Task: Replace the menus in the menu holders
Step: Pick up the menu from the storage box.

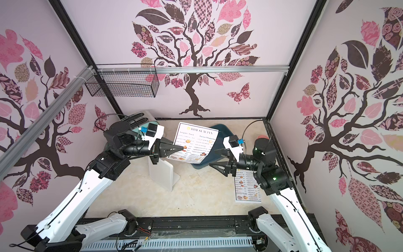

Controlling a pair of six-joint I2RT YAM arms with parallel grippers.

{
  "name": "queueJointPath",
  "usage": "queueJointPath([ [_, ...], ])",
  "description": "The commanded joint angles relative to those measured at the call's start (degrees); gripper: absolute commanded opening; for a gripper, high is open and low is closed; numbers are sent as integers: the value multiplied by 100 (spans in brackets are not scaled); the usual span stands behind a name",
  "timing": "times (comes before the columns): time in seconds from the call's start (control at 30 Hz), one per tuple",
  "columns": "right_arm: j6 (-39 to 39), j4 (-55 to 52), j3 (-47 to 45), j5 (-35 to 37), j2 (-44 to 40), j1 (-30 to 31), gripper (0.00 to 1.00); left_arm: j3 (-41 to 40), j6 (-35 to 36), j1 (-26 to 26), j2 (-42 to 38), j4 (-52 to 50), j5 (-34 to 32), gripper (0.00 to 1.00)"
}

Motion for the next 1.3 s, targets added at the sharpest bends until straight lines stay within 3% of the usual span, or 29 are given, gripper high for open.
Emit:
queueJointPath([
  [0.0,305,456,335,-421,66,134,63,-185,-487,7,-93,433,130,0],
  [0.67,491,1192,553,-724,612,317,26,-311,-804,2,-41,899,118,0],
  [1.27,694,1450,634,-808,750,381,11,-439,-845,9,-128,922,-19,0],
])
